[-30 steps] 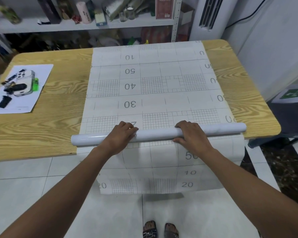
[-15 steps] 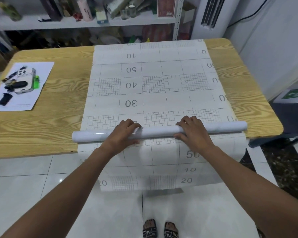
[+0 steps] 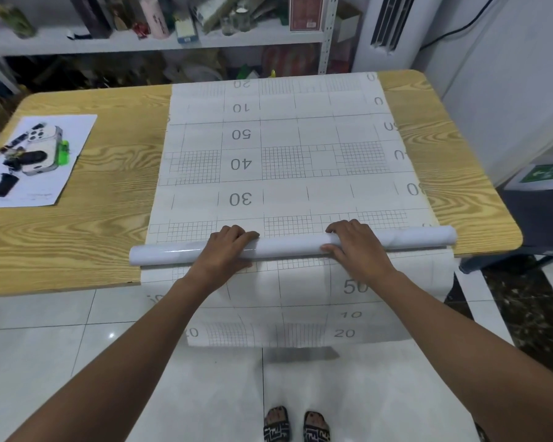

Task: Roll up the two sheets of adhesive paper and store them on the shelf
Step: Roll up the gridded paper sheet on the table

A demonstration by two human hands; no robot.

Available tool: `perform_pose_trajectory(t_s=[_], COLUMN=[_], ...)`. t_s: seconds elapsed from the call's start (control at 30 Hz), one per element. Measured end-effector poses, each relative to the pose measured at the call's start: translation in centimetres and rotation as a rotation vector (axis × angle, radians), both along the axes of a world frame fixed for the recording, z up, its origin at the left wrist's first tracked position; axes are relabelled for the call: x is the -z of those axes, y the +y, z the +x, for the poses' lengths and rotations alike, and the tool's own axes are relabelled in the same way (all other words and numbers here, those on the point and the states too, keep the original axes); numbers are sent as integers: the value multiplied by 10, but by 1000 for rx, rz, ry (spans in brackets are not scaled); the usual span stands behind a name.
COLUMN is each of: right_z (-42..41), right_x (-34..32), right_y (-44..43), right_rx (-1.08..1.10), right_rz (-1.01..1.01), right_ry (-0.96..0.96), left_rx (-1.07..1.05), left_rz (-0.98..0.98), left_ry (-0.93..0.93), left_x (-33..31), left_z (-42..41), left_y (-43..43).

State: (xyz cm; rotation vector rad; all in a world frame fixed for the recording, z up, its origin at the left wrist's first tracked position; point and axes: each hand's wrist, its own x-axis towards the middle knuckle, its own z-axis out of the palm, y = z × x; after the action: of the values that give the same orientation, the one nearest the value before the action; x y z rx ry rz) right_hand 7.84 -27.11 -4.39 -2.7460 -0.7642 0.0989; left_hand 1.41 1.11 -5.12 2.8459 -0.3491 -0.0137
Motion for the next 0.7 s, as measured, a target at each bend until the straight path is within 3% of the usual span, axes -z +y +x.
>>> perform_pose_trajectory(t_s=[0.47,0.7], right_z=[-7,-12], right_x=[1,-1], right_y=[-4,-6], right_rx=[7,-7], right_rz=[-15,8], right_ry=[-73,-71], left_rx=[-23,38], left_rz=[-69,-94], left_ry=[87,20], left_x=[-1,-8], left_z=[2,0], left_y=[5,5])
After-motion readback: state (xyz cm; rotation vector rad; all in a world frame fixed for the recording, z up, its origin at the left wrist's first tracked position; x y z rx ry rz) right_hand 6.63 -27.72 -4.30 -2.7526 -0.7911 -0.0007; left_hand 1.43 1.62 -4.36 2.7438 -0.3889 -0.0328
